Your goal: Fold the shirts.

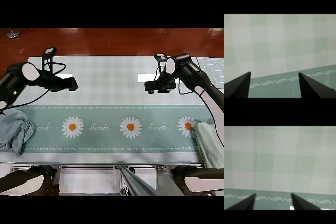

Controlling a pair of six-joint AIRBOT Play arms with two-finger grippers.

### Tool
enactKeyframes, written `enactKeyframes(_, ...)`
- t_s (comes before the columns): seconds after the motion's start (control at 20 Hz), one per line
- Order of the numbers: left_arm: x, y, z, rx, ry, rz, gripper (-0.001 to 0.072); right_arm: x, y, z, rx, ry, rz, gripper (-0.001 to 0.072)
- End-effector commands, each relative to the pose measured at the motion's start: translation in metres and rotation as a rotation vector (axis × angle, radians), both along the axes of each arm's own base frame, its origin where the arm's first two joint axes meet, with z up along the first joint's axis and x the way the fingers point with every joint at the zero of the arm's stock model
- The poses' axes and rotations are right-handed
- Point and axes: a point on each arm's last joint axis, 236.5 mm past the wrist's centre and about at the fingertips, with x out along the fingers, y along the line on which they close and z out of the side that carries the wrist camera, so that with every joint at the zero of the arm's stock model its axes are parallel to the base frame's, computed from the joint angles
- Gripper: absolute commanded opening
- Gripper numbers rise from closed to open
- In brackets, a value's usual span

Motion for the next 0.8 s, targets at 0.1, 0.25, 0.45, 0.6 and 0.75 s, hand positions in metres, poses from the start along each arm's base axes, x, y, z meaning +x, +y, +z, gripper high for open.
enactKeyframes(0.1,-0.018,0.089,0.053,0.234,0.015,0.068,0.07,-0.03,-0.02,0.01,-0.09,0.105,0.111,0.0632)
enactKeyframes(0.25,-0.058,0.193,0.101,0.32,-0.092,0.42,0.07,-0.029,-0.029,0.039,-0.114,0.033,0.112,0.0632)
enactKeyframes(0.45,-0.141,0.298,0.068,0.311,-0.064,0.87,0.07,-0.027,-0.002,0.069,-0.024,-0.067,0.134,0.0632)
enactKeyframes(0.6,-0.179,0.319,0.009,0.286,0.09,0.992,0.07,-0.029,0.01,0.073,-0.009,-0.078,0.158,0.0631)
enactKeyframes(0.75,-0.179,0.318,-0.039,0.289,0.227,0.915,0.07,-0.03,0.015,0.073,-0.008,-0.081,0.169,0.0631)
